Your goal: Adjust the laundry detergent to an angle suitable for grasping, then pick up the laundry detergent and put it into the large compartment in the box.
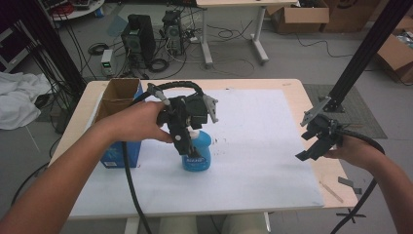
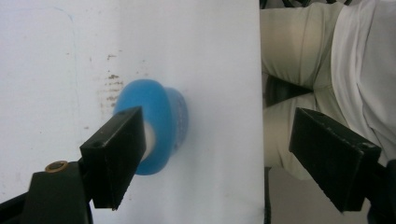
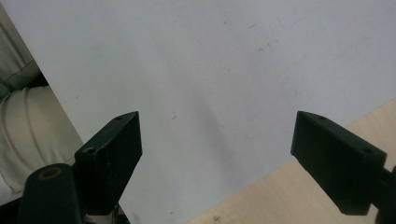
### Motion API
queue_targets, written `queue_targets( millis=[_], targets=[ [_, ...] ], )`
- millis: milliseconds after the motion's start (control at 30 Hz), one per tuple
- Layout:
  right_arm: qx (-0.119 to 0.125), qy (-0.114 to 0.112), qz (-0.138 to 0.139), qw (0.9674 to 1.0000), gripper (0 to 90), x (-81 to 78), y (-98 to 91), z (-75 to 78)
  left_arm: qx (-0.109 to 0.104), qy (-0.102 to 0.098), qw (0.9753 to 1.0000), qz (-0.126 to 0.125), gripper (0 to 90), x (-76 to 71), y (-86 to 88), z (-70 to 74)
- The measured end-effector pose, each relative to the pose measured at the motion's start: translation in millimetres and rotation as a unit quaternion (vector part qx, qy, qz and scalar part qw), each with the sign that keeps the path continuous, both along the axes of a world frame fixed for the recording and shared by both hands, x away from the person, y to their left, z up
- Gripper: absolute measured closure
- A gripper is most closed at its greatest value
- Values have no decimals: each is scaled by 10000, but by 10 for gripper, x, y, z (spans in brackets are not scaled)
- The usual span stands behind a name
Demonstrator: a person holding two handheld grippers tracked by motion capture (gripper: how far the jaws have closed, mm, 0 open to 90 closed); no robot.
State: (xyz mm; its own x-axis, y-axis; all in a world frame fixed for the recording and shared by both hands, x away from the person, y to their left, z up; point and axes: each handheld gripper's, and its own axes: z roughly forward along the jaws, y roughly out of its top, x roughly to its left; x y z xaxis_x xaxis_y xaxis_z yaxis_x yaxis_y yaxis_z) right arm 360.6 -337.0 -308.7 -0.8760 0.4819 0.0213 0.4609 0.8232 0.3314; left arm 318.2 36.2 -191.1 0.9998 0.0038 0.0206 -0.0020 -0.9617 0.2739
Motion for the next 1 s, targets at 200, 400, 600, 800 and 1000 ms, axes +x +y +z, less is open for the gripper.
queue_targets(
  millis=[200,400,600,800,1000],
  targets=[
    [-9,9,-24,10000,162,13,-4,0,-19,-1,10000,4,195,78,-10,3],
    [-9,25,-17,10000,162,7,0,20,-47,19,10000,37,196,80,-5,24],
    [-15,10,9,10000,163,-23,1,48,-40,-30,10000,62,196,103,-9,31],
    [37,-43,-31,10000,163,-65,-27,56,15,-66,10000,57,198,122,-26,16],
    [47,-42,-67,10000,163,-94,-25,39,30,-124,9999,93,193,184,-23,-11]
  ],
)
